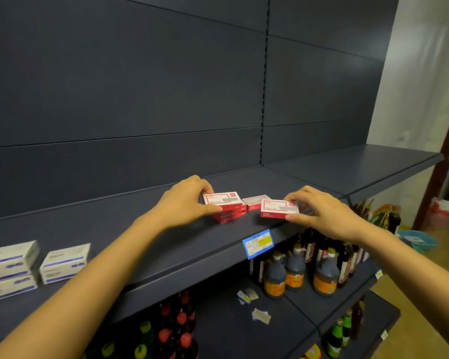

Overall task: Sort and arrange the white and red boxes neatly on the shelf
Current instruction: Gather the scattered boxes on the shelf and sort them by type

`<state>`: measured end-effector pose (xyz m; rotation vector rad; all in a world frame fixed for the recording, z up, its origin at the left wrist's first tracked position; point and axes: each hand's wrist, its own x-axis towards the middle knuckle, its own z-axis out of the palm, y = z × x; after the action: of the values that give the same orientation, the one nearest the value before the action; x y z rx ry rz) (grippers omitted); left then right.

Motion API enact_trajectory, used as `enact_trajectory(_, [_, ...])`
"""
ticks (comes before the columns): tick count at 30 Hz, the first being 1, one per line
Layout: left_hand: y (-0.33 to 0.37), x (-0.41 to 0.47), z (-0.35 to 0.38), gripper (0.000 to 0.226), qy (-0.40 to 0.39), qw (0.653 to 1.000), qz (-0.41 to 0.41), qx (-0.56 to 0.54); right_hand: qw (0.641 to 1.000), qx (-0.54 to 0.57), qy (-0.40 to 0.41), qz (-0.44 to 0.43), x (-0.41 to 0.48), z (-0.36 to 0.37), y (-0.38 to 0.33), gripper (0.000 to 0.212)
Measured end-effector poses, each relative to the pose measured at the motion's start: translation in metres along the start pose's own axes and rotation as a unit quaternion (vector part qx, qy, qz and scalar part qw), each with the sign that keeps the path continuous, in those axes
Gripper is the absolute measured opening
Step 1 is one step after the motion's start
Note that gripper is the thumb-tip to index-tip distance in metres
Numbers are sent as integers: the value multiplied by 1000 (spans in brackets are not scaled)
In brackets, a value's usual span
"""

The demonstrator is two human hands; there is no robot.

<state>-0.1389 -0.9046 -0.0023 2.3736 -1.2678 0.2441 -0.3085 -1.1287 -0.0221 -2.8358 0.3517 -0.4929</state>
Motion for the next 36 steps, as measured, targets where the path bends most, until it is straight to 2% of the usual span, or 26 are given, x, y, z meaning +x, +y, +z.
enact_trajectory(8, [-4,31,23,36,-13,999,-49,-9,998,31,-18,-60,59,6,36,39])
enact_trajectory(12, [0,32,33,34,-39,995,-74,-59,993,42,-46,-103,87,11,46,39])
enact_trajectory(17, [13,32,29,40,31,993,-115,-26,984,47,-72,-154,113,18,54,41])
enact_trajectory(20, [21,26,27,40,81,985,-149,19,975,9,-116,-192,124,25,58,40])
enact_trajectory(22, [25,18,26,38,112,975,-172,83,968,-8,-131,-213,129,26,57,45])
enact_trajectory(26, [29,-7,20,33,170,938,-222,206,954,-9,-76,-290,133,21,37,50])
enact_trajectory(30, [36,-39,8,30,203,905,-266,262,923,30,-36,-382,128,17,-5,44])
enact_trajectory(36, [49,-109,-12,31,205,855,-359,313,865,99,-29,-491,109,29,-80,36])
